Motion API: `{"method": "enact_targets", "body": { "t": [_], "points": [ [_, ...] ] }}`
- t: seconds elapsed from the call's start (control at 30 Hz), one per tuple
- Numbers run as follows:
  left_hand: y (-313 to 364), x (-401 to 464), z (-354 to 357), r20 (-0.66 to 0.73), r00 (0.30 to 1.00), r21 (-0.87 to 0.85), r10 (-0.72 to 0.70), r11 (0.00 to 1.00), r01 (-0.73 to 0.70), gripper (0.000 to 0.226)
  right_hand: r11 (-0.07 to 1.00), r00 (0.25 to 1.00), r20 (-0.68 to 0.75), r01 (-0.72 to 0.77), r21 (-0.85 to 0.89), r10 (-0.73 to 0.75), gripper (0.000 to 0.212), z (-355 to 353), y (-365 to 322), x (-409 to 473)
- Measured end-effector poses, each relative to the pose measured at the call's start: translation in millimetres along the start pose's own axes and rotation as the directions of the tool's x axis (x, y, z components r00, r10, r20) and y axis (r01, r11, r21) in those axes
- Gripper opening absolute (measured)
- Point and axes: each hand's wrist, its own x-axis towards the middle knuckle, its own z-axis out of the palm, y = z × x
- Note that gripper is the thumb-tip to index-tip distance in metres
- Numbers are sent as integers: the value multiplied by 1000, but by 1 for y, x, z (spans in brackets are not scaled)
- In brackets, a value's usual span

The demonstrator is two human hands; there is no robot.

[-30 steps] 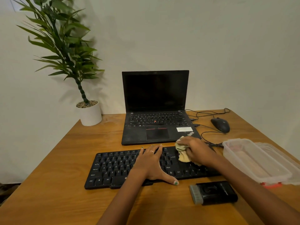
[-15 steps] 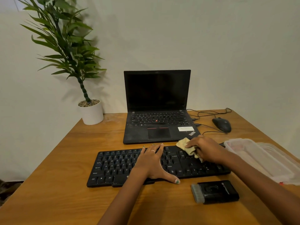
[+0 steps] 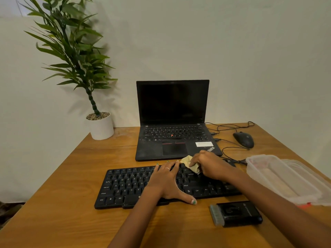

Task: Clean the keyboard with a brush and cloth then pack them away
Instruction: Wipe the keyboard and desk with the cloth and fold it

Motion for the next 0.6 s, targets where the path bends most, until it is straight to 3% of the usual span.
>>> {"method": "enact_targets", "body": {
  "t": [0.2, 0.33, 0.43, 0.5, 0.6],
  "points": [
    [-2, 3, 2, 7, 1000, 15, 11, 1000, -11, 133, 974, 989, 54, -126, -190, 139, 39, -25, 33, -31],
    [-1, 6, 2, 11, 1000, 24, 18, 1000, -19, 134, 970, 990, 69, -104, -219, 122, 36, -23, 34, -31],
    [-2, 5, 2, 10, 1000, 22, 15, 1000, -16, 134, 977, 983, -55, -164, 135, 173, 32, -26, 43, -30],
    [-5, 5, 2, 11, 1000, 20, 15, 1000, -15, 134, 894, 941, -196, -175, 413, 275, 38, -33, 47, -37],
    [-8, 4, 1, 22, 1000, 23, 13, 1000, -13, 134, 825, 848, -357, -150, 545, 391, 45, -41, 44, -52]
  ]
}}
